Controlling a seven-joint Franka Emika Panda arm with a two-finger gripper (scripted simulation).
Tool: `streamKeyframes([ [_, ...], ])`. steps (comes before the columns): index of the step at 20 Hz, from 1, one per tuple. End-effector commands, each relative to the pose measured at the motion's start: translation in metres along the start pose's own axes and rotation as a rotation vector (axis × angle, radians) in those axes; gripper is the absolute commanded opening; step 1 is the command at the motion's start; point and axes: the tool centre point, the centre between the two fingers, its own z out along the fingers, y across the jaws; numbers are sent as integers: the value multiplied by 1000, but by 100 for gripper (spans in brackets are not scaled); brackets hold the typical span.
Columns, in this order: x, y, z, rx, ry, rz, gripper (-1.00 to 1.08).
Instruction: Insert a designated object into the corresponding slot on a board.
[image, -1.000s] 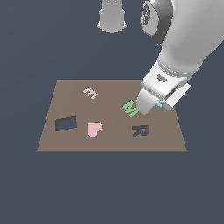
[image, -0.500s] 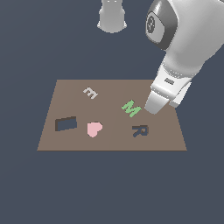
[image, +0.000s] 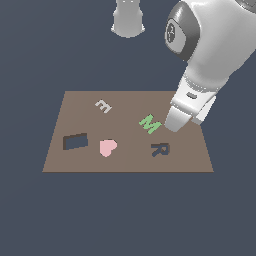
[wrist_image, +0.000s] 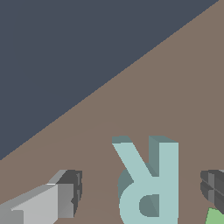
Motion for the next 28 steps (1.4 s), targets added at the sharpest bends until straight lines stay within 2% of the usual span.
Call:
streamKeyframes([
  [1, -1, 0, 8, 1, -1, 0, 100],
  [4, -1, 0, 11, 0, -1, 1, 100],
  [5, -1, 0, 11, 0, -1, 1, -100],
  [21, -1, 0, 8, 0, -1, 2, -100],
  [28, 2, 1, 8, 0, -1, 49, -100],
])
